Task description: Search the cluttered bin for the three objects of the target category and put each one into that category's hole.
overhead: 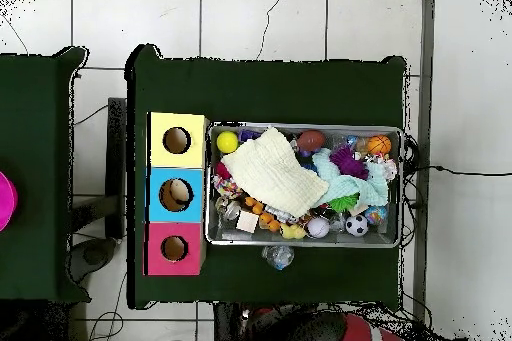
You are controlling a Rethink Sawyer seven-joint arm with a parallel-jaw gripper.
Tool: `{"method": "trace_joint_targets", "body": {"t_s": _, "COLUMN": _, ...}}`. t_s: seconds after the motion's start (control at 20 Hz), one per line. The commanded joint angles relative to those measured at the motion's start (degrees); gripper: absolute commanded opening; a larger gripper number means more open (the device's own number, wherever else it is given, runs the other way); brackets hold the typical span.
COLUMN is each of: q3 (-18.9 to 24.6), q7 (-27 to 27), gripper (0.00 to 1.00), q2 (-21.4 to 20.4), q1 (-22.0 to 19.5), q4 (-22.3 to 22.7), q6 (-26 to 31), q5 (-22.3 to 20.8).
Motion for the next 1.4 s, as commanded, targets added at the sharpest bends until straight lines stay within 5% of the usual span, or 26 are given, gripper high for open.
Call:
{"method": "trace_joint_targets", "body": {"t_s": 0.05, "q3": 2.31, "q7": 7.32, "gripper": 1.00, "q2": 4.46, "q1": -0.29, "q4": -6.43, "q6": -2.91, "q5": -2.12}}
{"method": "trace_joint_targets", "body": {"t_s": 0.75, "q3": 2.59, "q7": 6.56, "gripper": 1.00, "q2": 13.35, "q1": -1.03, "q4": -14.94, "q6": -3.31, "q5": -1.90}}
{"method": "trace_joint_targets", "body": {"t_s": 1.4, "q3": 2.79, "q7": 6.62, "gripper": 1.00, "q2": 12.34, "q1": -0.85, "q4": -15.49, "q6": -1.79, "q5": -2.76}}
